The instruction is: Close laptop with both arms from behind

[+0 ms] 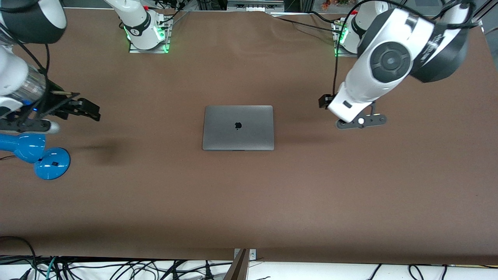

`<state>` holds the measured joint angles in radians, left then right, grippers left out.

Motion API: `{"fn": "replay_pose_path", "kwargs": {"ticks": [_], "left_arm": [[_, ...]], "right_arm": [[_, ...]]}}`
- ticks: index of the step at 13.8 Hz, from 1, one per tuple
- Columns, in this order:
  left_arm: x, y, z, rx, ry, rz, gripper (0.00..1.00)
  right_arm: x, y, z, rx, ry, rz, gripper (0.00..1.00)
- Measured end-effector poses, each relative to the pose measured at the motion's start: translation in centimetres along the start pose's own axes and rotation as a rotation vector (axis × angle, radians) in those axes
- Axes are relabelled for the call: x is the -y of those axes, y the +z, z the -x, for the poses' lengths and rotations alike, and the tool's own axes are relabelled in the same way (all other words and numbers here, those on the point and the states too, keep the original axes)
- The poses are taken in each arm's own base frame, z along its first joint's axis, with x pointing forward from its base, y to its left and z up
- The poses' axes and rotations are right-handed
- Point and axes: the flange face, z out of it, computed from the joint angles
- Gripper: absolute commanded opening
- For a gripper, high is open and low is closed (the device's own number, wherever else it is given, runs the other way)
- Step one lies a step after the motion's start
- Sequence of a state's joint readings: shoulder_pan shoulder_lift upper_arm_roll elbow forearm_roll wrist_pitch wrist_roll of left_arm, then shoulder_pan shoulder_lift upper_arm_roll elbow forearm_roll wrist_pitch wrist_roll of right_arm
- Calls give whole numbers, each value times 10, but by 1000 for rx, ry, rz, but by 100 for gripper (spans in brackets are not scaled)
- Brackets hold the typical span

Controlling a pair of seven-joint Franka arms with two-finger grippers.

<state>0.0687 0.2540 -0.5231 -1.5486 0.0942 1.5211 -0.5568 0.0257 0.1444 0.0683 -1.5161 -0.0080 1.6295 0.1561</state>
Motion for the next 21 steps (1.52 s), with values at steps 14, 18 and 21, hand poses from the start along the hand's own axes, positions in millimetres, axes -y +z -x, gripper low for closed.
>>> {"fn": "replay_pose_path", "kwargs": {"ticks": [14,18,21], "left_arm": [[120,-51,11,-64,80,68,100],[128,-50,32,-66,85,47,100],[152,-48,37,-62,97,50,100]], "right_arm": [[-24,-33,51,86,29,20,100],[-26,-31,53,93,32,21,100],[-30,-27,52,102,39,21,100]]}}
